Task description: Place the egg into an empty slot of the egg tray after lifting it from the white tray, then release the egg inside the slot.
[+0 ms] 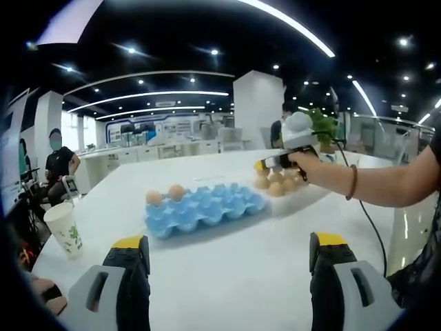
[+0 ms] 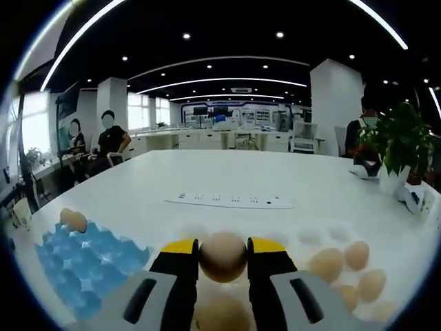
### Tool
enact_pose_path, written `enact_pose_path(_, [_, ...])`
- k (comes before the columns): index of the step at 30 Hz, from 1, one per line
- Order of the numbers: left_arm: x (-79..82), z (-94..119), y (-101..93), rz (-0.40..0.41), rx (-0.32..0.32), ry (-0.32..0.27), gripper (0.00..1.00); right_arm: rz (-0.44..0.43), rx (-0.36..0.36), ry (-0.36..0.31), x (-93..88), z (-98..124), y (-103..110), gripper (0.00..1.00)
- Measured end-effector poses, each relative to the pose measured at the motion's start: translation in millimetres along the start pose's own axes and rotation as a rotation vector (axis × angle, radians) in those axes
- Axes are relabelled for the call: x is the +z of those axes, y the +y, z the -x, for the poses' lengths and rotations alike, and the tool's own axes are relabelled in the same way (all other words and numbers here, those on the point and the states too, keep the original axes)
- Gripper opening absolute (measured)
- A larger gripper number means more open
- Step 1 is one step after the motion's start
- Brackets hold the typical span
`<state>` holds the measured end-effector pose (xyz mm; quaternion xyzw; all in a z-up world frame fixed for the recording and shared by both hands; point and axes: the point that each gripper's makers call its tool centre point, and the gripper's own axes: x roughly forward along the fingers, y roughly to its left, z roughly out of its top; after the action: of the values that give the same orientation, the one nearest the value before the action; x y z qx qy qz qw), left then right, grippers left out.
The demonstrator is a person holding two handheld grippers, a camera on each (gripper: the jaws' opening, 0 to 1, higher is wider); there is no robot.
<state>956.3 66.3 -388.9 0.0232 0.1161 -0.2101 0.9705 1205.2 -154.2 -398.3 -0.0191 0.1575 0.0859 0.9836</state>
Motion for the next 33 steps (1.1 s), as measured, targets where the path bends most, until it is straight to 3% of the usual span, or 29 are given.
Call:
enact_pose_path(16, [-1.9, 3.6, 3.7, 0.004, 0.006, 0.002, 0.98, 0.008, 0.06, -0.005, 5.3, -1.9, 39.4, 0.28])
enact_pose_path(33, [-9.1, -2.2, 7.5, -0.013, -0.036, 0.078, 1.0, 0.03, 0.183, -0.022, 11.0, -2.6, 91.2, 0.28])
